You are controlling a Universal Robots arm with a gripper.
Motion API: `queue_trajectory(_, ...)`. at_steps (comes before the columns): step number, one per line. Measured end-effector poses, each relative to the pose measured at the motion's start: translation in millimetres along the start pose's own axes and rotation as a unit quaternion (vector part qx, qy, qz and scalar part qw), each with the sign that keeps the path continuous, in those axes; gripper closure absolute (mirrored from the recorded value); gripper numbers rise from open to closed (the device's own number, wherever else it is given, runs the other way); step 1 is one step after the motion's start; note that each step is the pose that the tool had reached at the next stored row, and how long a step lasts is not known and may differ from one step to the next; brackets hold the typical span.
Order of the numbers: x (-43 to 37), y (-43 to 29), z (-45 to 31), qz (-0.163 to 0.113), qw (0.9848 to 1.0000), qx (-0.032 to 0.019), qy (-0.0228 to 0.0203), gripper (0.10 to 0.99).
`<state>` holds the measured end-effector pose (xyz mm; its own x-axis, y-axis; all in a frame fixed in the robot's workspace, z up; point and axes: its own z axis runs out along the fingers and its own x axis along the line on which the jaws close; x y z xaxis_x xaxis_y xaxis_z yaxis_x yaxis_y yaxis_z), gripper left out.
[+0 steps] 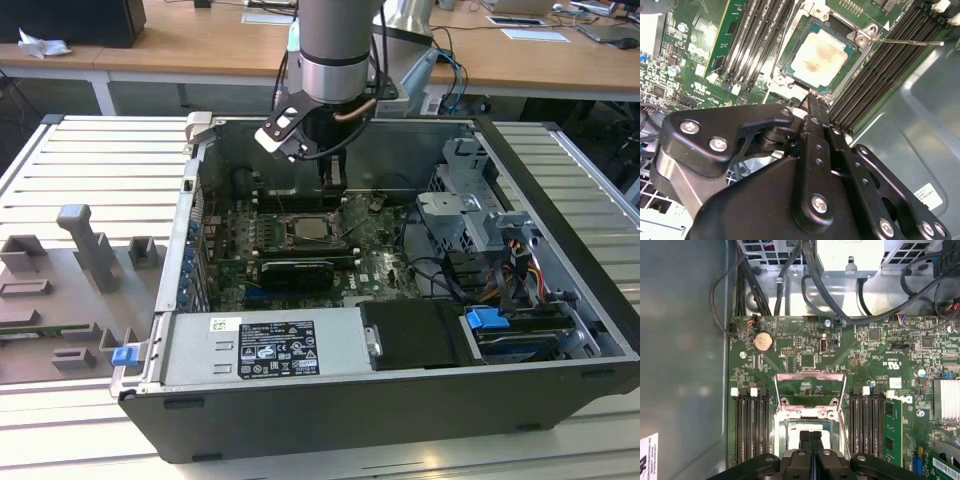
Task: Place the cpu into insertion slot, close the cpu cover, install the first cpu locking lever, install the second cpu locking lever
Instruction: 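Close the cpu cover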
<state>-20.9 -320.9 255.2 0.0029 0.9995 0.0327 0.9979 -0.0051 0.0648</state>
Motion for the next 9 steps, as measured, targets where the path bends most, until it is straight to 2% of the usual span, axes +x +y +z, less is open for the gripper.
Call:
queue_trajectory(5,0.1,0.3,-1.3,0.0,1.0,0.0005,-0.0001,0.98)
queue_trajectory(7,0.2,0.5,-4.4,0.0,1.0,0.0005,0.0,0.98)
queue_trajectory(9,0.4,1.0,-11.3,0.0,1.0,0.0005,0.0001,0.98)
